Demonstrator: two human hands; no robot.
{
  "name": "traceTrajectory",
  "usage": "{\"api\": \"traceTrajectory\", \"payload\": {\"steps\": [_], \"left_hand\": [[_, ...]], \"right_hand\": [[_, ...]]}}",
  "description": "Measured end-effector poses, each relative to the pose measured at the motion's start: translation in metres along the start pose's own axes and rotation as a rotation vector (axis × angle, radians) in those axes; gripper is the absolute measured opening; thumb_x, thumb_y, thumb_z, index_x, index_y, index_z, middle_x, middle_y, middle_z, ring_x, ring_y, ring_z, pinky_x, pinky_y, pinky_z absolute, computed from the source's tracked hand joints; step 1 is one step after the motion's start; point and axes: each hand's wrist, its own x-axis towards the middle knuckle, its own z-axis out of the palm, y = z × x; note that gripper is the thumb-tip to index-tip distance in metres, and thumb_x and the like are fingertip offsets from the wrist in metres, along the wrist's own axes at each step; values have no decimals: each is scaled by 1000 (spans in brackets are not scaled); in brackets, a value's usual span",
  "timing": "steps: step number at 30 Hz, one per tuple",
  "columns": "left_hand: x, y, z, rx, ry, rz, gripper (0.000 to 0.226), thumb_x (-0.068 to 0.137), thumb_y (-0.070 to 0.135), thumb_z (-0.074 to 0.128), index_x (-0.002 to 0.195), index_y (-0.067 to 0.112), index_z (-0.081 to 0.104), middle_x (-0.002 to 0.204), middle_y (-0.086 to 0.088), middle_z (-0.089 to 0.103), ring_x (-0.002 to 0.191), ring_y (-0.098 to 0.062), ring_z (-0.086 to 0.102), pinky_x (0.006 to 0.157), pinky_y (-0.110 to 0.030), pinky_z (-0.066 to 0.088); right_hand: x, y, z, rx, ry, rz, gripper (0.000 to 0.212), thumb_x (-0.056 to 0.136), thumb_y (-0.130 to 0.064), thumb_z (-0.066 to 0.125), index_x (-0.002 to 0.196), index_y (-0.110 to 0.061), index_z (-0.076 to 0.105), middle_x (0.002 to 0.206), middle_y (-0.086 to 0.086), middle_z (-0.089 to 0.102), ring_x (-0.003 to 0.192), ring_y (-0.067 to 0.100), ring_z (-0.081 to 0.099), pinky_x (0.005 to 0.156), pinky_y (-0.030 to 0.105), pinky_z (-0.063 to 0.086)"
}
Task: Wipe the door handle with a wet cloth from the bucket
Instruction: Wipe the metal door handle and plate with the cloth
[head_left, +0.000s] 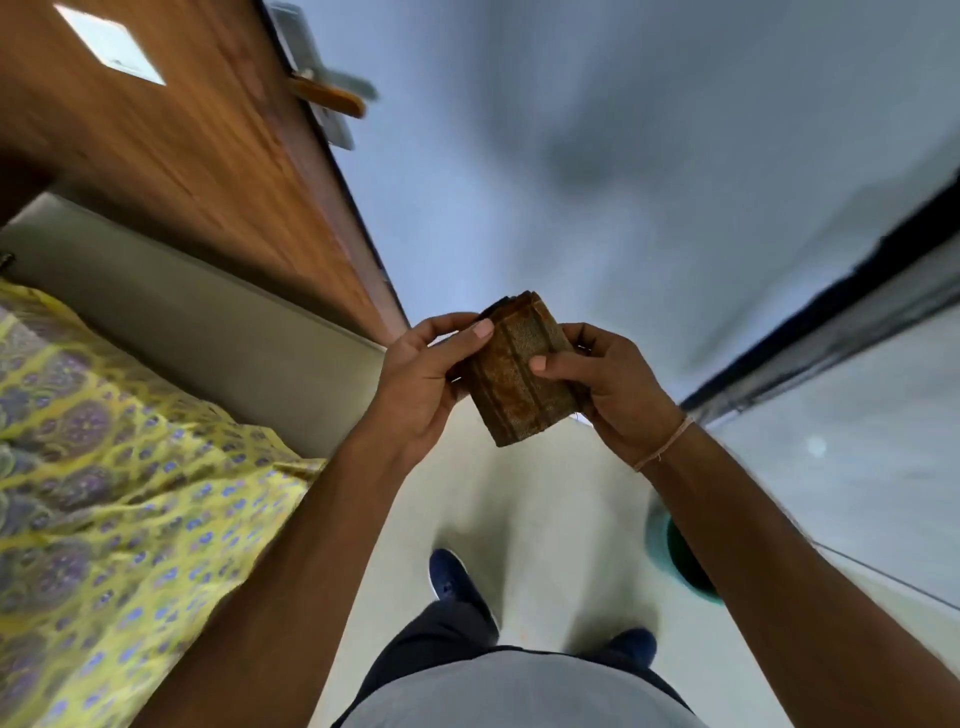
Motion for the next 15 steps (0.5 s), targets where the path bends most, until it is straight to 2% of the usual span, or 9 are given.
{"api": "traceTrajectory", "payload": {"steps": [2, 5, 7, 10, 12, 14, 15], "left_hand": [[11, 23, -37, -48, 33, 7, 24, 84, 16, 92, 104, 13, 79, 101, -7, 84, 91, -17, 81, 76, -29, 67], [30, 64, -86, -78, 63, -3, 12, 87, 17, 87, 98, 13, 82, 97, -6, 84, 84, -15, 81, 72, -29, 67], [43, 88, -109, -57, 90, 11, 1, 96, 12, 82, 97, 13, 81, 87, -1, 83, 72, -10, 77, 64, -25, 64], [73, 128, -142, -3, 114, 69, 3, 96, 11, 82, 96, 13, 81, 78, 1, 76, 64, -7, 69, 56, -22, 57], [91, 150, -151, 43, 123, 100, 8, 90, 17, 87, 96, 14, 83, 84, -4, 74, 71, -12, 67, 58, -24, 54], [114, 173, -163, 79, 132, 135, 23, 80, 27, 91, 98, 15, 83, 96, -6, 79, 85, -16, 73, 64, -25, 58], [127, 186, -168, 88, 129, 145, 25, 78, 30, 91, 97, 16, 83, 97, -4, 80, 88, -14, 75, 64, -23, 60]], "right_hand": [[27, -4, 40, -47, -20, -19, 45, 70, -9, 81, 113, -3, 72, 112, 27, 77, 107, 51, 73, 93, 66, 58], [67, -17, 98, -102, -33, -62, 38, 67, -10, 80, 104, -7, 72, 100, 16, 78, 97, 42, 76, 83, 54, 63], [90, -27, 128, -133, -46, -80, 44, 67, -11, 80, 110, -2, 70, 110, 22, 77, 103, 42, 76, 87, 53, 65], [131, -47, 173, -175, -111, -92, 61, 72, -18, 83, 128, 0, 65, 123, 20, 76, 111, 40, 75, 96, 59, 61], [153, -60, 193, -218, -159, -117, 58, 79, -26, 84, 132, -10, 69, 123, 14, 77, 112, 37, 76, 95, 60, 62], [180, -72, 210, -269, -160, -142, 46, 87, -27, 84, 131, -17, 73, 120, 11, 79, 109, 37, 76, 81, 57, 63], [195, -79, 218, -285, -143, -161, 41, 91, -26, 83, 129, -17, 74, 117, 11, 79, 107, 37, 77, 73, 49, 65]]}}
